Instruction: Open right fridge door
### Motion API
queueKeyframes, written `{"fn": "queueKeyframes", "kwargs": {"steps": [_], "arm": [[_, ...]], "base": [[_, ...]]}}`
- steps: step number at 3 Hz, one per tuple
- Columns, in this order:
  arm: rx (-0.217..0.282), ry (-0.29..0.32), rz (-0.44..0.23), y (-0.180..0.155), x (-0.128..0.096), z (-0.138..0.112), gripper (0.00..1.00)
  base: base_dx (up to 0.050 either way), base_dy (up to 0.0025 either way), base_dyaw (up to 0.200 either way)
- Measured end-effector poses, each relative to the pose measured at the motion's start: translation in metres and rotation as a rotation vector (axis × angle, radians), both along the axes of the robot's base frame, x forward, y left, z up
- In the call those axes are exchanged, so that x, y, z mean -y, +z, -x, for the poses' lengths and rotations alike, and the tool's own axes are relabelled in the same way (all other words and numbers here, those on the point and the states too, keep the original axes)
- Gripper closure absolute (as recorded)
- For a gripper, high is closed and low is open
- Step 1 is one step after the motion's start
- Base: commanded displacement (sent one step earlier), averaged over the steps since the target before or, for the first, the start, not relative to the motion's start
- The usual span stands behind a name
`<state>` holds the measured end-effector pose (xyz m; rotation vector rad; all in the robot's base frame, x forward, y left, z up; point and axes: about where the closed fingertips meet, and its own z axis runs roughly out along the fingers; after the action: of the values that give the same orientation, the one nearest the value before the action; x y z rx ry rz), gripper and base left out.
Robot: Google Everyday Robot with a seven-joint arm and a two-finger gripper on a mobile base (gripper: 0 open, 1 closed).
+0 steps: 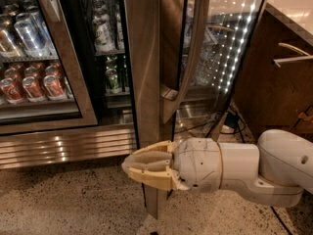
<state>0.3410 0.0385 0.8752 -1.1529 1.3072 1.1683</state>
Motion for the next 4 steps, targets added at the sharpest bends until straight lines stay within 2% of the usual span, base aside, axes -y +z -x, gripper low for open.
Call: {"fn": "queueKeyframes", "kwargs": {"steps": [3, 4], "arm": [[0.0, 0.0, 0.0, 0.0, 0.0, 0.0, 1.0], [0.0, 0.0, 0.0, 0.0, 0.0, 0.0, 1.0]], "base": [[-0.05, -0.00008, 0.001], [0.0, 0.0, 0.0]]}}
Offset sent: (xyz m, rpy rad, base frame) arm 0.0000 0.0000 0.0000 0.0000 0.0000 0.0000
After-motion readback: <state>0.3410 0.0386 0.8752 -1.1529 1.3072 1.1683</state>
